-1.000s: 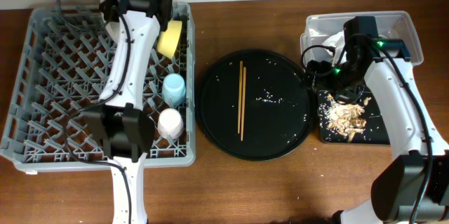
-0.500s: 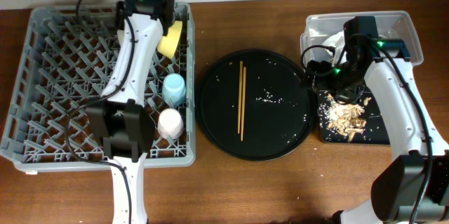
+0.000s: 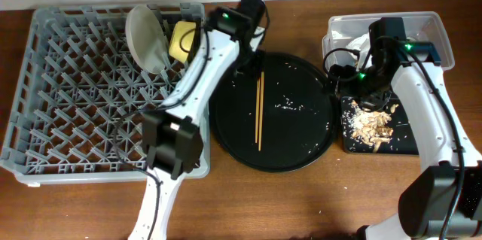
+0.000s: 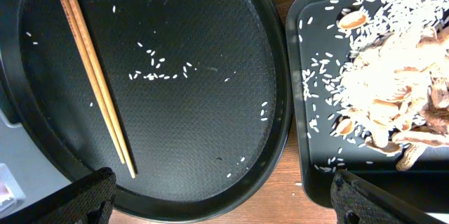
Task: Sort waste into correct bins and load items into the dishwasher rack
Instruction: 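Stand the white plate upright in the rack with the left gripper, then grasp one wooden chopstick with the left gripper and place it in the rack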
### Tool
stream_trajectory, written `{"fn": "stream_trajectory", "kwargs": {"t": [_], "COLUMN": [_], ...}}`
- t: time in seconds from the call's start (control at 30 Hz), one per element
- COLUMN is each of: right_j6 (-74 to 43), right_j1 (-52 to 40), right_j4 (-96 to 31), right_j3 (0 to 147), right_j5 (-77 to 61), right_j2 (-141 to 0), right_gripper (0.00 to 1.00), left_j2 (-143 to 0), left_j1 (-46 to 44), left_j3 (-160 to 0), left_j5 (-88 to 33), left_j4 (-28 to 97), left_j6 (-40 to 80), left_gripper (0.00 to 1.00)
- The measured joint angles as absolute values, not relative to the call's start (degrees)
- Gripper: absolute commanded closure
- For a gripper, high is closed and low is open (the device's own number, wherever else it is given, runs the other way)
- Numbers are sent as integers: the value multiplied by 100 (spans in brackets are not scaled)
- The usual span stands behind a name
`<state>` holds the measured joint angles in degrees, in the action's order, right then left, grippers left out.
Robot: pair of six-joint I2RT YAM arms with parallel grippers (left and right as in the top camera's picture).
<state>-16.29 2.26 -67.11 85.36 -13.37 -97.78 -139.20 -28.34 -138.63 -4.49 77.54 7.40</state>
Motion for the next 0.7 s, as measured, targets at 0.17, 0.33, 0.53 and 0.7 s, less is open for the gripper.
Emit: {"fn": "stream_trajectory", "kwargs": {"t": [0.17,0.33,0.53,0.7], "right_j6": [-1629,-1627,-1629,-1634], "right_j1": [226,226,226,226], "right_j4": [-6711,-6709,-6709,-6709], "right_j3": [8536,8536,8536,8536], "right_j5": [-1339,-1339,-1337,-1337], "right_j2": [-9778,-9778,-9778,-9778], "right_gripper": [2,2,2,2], "left_j2": [-14486,-14951,-14960,-14982], "left_j1": [-2915,-2991,-3024,-3022], "left_j3": [-13734,-13732,-13732,-13732], "left_j5": [-401,-388,-340,-276], "left_j4": [7334,7244,7129,7118], "left_j6": [1033,1061,1194,1227], "left_gripper": [48,48,77,99]}}
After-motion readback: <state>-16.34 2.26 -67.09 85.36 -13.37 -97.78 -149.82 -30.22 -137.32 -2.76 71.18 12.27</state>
